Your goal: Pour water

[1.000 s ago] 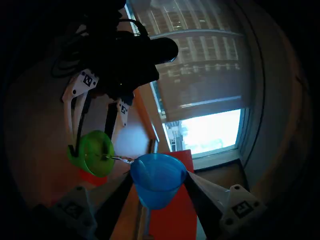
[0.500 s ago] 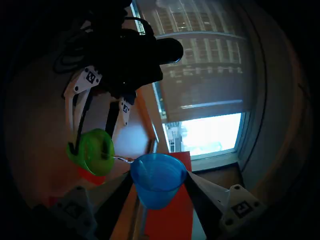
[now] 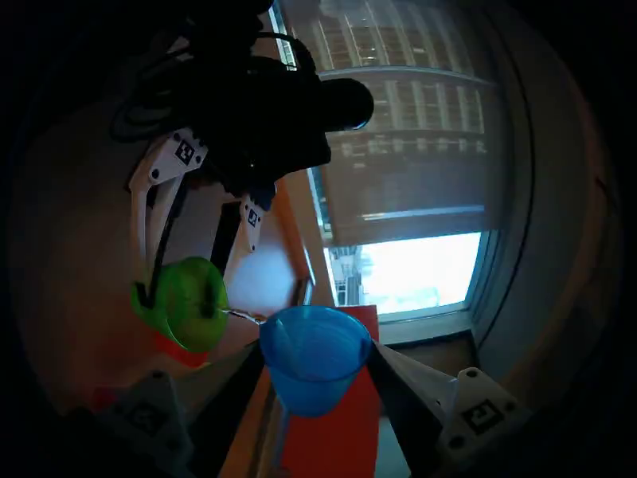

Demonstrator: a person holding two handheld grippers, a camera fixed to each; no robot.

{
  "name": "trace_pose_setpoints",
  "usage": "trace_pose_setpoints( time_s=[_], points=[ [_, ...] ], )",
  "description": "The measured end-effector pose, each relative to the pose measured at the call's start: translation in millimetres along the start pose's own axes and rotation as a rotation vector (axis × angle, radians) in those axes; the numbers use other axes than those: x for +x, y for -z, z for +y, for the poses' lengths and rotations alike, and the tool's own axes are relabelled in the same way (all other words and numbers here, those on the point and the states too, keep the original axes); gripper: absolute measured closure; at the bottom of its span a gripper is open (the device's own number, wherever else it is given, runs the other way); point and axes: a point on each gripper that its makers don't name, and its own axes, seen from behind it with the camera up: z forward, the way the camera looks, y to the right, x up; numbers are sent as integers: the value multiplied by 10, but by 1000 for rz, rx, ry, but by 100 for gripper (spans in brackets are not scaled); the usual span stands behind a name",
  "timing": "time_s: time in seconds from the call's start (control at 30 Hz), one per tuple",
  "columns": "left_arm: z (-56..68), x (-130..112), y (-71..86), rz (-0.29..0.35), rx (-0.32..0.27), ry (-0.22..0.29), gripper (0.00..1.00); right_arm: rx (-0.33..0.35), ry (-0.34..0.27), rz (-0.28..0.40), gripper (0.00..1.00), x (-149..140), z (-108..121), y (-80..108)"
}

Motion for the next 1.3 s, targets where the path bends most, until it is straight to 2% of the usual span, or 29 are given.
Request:
trace_pose_setpoints(
  time_s=[1.3],
  points=[
    [25, 10, 12, -1, 2, -9, 15, -17, 94, -19, 9, -83, 84, 61]
  ],
)
